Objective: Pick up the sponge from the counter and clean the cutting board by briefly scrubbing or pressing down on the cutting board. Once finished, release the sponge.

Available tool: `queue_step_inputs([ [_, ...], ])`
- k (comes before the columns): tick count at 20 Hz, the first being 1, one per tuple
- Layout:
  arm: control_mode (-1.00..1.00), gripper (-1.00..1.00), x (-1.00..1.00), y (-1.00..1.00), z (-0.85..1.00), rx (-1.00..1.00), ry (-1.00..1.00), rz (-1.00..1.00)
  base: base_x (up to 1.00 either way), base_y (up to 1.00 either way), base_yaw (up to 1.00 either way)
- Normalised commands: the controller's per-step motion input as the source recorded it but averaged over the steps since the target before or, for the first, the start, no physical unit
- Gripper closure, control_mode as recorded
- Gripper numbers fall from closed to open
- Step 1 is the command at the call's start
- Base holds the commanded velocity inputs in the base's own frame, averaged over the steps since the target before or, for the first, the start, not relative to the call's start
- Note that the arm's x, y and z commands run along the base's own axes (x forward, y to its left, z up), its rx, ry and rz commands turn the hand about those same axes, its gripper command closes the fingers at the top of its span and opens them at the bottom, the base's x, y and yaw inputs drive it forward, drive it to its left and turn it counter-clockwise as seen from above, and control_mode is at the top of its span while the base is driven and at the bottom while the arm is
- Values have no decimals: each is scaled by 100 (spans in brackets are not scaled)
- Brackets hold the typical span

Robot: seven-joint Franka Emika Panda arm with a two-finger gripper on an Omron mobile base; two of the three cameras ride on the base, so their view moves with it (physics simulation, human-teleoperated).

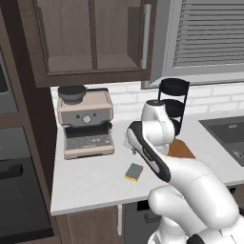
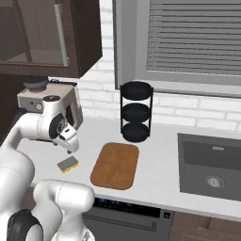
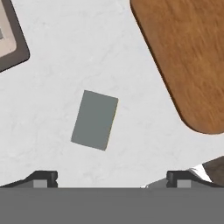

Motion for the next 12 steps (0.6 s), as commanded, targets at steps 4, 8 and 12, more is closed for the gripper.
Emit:
queue_step_inputs([
  [4, -100, -100, 20, 3, -31, 2, 11, 0, 0, 0, 0],
  [8, -100, -100, 21, 9, -38, 1, 11, 0, 0, 0, 0],
  [12, -100, -100, 15, 13, -41, 0, 9, 0, 0, 0, 0],
])
